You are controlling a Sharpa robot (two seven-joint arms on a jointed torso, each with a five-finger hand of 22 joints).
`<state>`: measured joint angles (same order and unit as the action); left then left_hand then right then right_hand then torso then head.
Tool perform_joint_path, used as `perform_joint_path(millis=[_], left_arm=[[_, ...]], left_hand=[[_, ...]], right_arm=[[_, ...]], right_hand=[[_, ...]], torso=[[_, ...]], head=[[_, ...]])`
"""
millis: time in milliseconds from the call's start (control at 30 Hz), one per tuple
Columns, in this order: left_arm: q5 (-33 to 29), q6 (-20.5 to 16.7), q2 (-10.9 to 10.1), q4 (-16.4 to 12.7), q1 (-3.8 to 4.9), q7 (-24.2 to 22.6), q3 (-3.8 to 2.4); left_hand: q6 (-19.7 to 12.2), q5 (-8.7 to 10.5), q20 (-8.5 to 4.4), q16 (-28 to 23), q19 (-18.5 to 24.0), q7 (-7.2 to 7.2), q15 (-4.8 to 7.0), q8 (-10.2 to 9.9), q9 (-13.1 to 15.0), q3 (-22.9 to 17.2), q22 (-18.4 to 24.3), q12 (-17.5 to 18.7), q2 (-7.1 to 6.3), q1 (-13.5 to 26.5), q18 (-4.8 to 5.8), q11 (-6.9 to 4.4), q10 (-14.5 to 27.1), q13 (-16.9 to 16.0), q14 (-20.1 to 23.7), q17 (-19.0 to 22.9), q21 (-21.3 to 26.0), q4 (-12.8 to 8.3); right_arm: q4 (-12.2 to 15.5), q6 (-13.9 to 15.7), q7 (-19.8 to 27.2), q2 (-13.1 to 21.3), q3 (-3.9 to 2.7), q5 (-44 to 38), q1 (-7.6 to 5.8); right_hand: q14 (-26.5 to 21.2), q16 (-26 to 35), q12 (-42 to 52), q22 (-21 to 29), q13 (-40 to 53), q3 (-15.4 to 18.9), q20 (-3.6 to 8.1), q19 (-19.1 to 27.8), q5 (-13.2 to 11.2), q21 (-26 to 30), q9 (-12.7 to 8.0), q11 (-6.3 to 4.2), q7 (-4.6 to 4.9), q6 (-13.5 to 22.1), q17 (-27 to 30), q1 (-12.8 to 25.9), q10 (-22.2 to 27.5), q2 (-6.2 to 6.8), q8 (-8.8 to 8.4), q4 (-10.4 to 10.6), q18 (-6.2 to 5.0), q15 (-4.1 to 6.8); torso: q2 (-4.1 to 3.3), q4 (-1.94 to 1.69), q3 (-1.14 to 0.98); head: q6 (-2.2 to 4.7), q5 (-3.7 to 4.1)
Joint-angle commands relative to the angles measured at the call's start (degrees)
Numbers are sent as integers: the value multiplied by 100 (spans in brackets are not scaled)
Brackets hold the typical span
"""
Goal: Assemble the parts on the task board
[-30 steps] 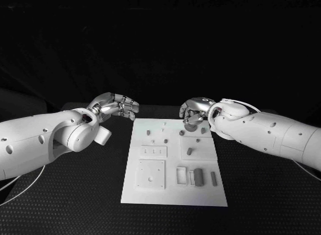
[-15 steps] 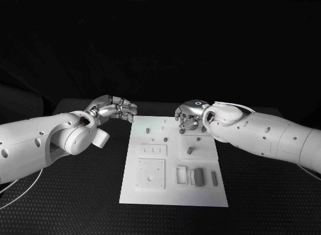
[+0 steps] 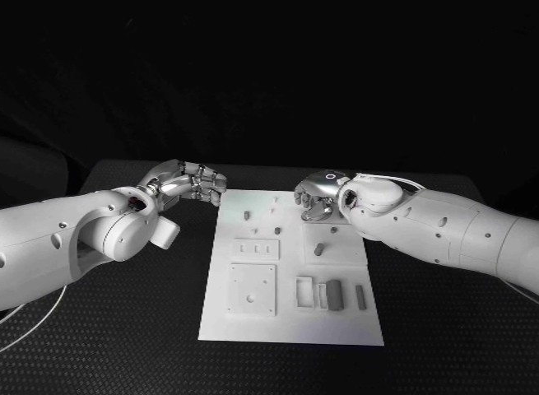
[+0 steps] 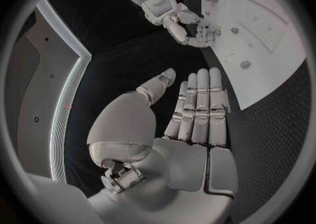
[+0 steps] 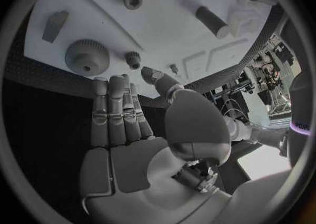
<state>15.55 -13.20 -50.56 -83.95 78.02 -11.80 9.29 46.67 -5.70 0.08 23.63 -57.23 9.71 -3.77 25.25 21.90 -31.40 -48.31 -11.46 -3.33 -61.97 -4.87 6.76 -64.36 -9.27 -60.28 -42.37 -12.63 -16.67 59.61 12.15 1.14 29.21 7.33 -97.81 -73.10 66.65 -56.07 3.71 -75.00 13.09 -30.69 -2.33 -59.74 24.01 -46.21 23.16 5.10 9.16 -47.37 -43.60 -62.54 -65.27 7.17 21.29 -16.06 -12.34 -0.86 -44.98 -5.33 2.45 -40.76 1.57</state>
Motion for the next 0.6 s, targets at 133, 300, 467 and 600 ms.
perform_joint_path(millis=[133, 300, 467, 600], left_arm=[[-38, 84, 3, -4, 8, -15, -5], [-38, 100, 13, 3, 8, -12, -5], [-38, 95, 0, -18, 9, -11, -6], [-38, 94, -13, -23, 11, -10, -8]], left_hand=[[4, 17, -40, -38, 8, 51, -17, -31, -8, 26, 10, 37, -62, 8, 63, 40, 10, -8, 11, -12, 26, 5], [3, 18, -44, -43, 7, 52, -18, -35, -8, 29, 11, 42, -62, 9, 68, 41, 10, -10, 10, -17, 30, 5], [2, 19, -48, -47, 5, 53, -18, -39, -8, 31, 13, 45, -61, 10, 72, 41, 10, -12, 8, -22, 32, 6], [1, 20, -53, -53, 2, 55, -17, -44, -8, 34, 14, 51, -62, 11, 77, 42, 10, -14, 6, -28, 35, 5]], right_arm=[[-37, -148, -71, -11, -2, -222, 34], [-43, -192, -80, -15, -3, -237, 49], [-87, -220, -72, -21, -3, -238, 59], [-99, -231, -68, -21, -3, -234, 77]], right_hand=[[-24, -41, -10, -112, -36, -53, -12, 34, 18, -39, 1, 279, 5, 20, 10, 43, 377, 14, -30, 3, -266, -51], [-27, -59, 18, -115, -32, -53, -11, 27, 16, -55, 0, 274, -7, 31, 14, 46, 352, 22, -38, 6, -266, -48], [-32, -66, 23, -117, -31, -48, -11, 26, 14, -64, 2, 272, -8, 30, 16, 55, 345, 37, -38, 9, -266, -45], [-34, -74, 25, -118, -30, -45, -11, 24, 14, -71, 4, 270, -9, 25, 18, 61, 341, 46, -36, 12, -266, -44]], torso=[[-75, 4, 12], [-104, -2, 8], [-127, -9, 14], [-148, -7, 9]], head=[[21, 20], [20, 23], [21, 35], [-3, 20]])
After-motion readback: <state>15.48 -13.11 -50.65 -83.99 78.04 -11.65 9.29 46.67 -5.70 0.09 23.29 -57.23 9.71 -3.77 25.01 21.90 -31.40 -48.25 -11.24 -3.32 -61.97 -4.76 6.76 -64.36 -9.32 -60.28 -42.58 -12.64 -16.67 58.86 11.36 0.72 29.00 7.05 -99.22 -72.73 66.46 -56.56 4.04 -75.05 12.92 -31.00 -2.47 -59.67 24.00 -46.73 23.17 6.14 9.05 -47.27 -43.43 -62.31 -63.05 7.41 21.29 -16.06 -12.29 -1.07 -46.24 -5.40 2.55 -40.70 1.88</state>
